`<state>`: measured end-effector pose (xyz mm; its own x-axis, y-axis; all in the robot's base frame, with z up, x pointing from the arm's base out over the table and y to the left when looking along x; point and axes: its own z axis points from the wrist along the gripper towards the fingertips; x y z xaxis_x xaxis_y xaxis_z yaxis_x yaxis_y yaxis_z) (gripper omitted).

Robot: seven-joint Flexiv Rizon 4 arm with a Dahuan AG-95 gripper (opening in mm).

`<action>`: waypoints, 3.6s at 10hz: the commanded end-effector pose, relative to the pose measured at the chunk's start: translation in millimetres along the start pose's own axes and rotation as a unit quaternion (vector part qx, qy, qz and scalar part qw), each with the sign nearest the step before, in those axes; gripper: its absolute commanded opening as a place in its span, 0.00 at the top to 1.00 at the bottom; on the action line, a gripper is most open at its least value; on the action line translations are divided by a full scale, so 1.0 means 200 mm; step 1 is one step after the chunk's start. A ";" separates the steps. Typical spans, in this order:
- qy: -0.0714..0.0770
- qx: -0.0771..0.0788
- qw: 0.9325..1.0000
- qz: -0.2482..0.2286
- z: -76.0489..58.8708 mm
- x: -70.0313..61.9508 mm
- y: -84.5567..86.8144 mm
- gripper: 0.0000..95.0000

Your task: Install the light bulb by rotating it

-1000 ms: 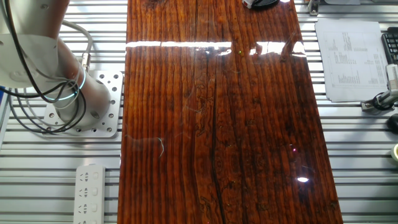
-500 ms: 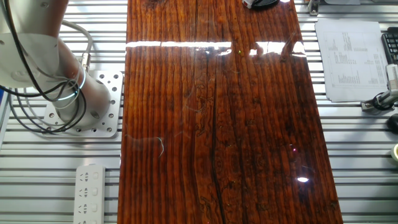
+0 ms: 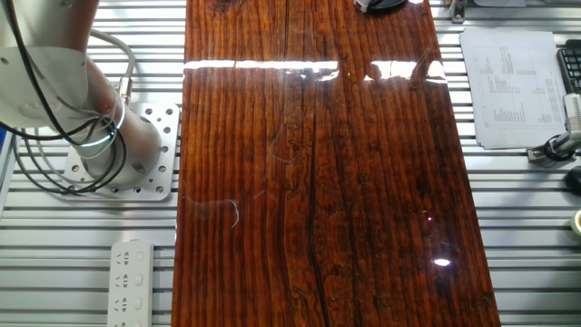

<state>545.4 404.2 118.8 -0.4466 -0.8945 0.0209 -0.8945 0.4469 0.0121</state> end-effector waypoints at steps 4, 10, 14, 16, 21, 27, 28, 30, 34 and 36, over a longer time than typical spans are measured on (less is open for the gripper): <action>-0.001 0.000 0.998 0.066 0.00 0.00 -0.01 1.00; 0.000 -0.001 0.990 0.141 0.00 0.01 0.00 1.00; -0.001 -0.002 0.974 0.226 0.00 0.01 0.00 1.00; 0.000 -0.002 0.969 0.246 0.00 0.01 0.00 1.00; 0.000 -0.003 0.948 0.317 0.00 0.01 0.00 1.00; -0.004 -0.007 0.915 0.404 0.00 0.01 -0.01 1.00; -0.006 -0.009 0.911 0.413 0.00 0.01 -0.01 1.00; -0.008 -0.010 0.902 0.431 0.00 0.02 -0.01 1.00; -0.011 -0.014 0.876 0.483 0.00 0.02 -0.01 0.80; -0.011 -0.015 0.871 0.491 0.00 0.02 -0.01 0.80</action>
<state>546.4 399.6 118.4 -0.9967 -0.0796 0.0148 -0.0793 0.9966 0.0244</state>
